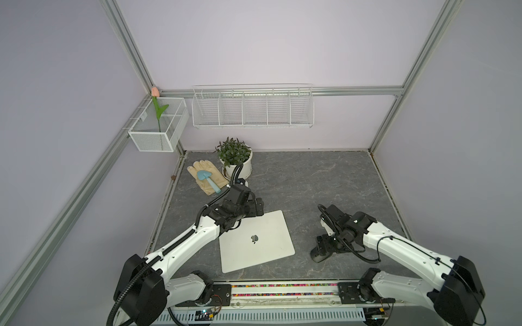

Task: Insert the wireless mouse receiver into the laptop
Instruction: Move the mouse to the center of the board.

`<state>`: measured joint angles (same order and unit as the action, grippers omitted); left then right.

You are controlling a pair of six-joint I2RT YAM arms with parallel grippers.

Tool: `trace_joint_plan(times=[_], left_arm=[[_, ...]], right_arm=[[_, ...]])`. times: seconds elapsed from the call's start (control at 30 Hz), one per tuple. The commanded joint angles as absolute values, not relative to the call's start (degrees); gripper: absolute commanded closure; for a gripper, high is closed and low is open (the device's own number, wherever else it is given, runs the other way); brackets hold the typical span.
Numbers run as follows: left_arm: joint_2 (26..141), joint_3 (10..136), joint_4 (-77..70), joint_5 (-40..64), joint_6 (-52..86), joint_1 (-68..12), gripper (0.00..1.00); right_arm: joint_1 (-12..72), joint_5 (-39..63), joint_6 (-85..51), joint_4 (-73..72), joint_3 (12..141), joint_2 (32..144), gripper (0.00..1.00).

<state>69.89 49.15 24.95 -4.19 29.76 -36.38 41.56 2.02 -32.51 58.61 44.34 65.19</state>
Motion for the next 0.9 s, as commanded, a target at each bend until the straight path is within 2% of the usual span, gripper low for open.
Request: trace_joint_plan(times=[0.0, 0.07, 0.17, 0.27, 0.57, 0.87], left_arm=[[70.14, 48.85, 24.68, -4.08, 30.92, -36.40, 0.00], [70.14, 48.75, 24.58, -4.25, 31.09, -36.41, 0.00], [70.22, 48.69, 24.44, -4.26, 31.42, -36.39, 0.00], [70.31, 48.78, 24.51, -4.28, 31.39, -36.39, 0.00], [70.30, 49.02, 25.27, -5.10, 31.38, -36.39, 0.00], [70.07, 48.77, 25.75, -5.45, 31.28, -36.39, 0.00]], right_arm=[[43.07, 5.50, -38.52, 64.38, 42.40, 63.95, 0.08], [44.43, 6.63, -40.18, 63.84, 40.92, 63.51, 0.00], [46.13, 7.60, -41.97, 61.57, 38.59, 64.09, 0.09], [47.83, 6.99, -43.27, 58.40, 37.41, 66.13, 0.14], [48.69, 7.77, -45.32, 40.36, 35.66, 71.73, 0.15], [45.58, 4.75, -38.91, 33.05, 43.10, 81.60, 0.13]])
